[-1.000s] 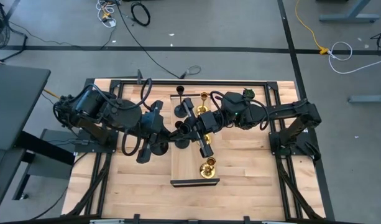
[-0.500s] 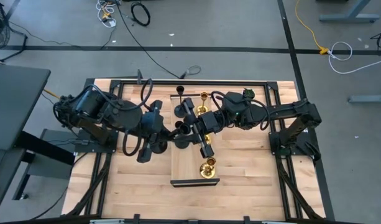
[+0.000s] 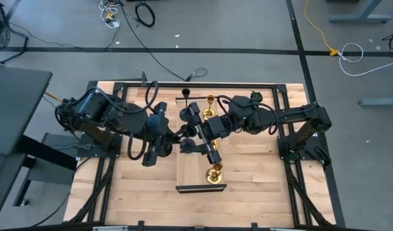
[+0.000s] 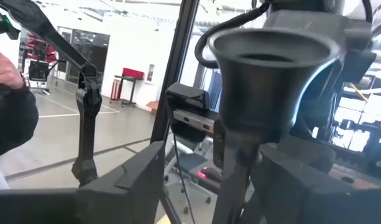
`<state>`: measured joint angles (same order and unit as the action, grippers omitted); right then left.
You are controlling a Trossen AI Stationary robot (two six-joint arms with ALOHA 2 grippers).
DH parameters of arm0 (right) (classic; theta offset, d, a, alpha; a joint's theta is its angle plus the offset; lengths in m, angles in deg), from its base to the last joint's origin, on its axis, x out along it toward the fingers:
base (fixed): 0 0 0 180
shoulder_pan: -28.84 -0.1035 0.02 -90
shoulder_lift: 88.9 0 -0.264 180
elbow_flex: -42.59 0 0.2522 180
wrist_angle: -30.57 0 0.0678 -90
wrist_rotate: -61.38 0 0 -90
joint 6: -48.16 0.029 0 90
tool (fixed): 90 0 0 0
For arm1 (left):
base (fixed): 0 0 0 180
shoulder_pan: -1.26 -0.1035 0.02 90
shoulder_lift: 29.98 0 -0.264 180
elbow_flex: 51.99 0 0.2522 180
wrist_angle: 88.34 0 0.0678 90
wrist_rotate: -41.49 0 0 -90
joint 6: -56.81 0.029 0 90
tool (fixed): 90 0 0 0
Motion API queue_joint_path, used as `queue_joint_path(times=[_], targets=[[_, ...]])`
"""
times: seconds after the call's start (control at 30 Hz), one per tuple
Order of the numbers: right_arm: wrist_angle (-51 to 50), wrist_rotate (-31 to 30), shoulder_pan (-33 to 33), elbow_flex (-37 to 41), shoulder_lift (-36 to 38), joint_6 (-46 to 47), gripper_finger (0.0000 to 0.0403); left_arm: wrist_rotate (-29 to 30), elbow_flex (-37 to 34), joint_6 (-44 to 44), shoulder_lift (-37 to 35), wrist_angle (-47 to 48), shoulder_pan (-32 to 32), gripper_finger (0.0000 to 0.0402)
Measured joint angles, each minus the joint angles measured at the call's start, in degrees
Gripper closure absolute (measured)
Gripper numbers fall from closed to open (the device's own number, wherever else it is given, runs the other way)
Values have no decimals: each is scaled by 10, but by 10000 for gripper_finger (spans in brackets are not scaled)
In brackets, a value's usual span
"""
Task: Pick & Place candle stick holders
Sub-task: Put the black candle holder on the shelf aligned with the golden candle holders
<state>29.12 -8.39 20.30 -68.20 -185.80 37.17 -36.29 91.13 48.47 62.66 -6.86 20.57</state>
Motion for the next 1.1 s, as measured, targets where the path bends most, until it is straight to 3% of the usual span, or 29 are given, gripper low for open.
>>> queue_joint_path(times=[0.5, 1.1], targets=[[-99, -9, 0, -1, 26, -21, 174, -2, 0, 0, 0, 0, 0, 386], [-351, -39, 1, -1, 118, -57, 188, 0, 0, 0, 0, 3, 0, 385]])
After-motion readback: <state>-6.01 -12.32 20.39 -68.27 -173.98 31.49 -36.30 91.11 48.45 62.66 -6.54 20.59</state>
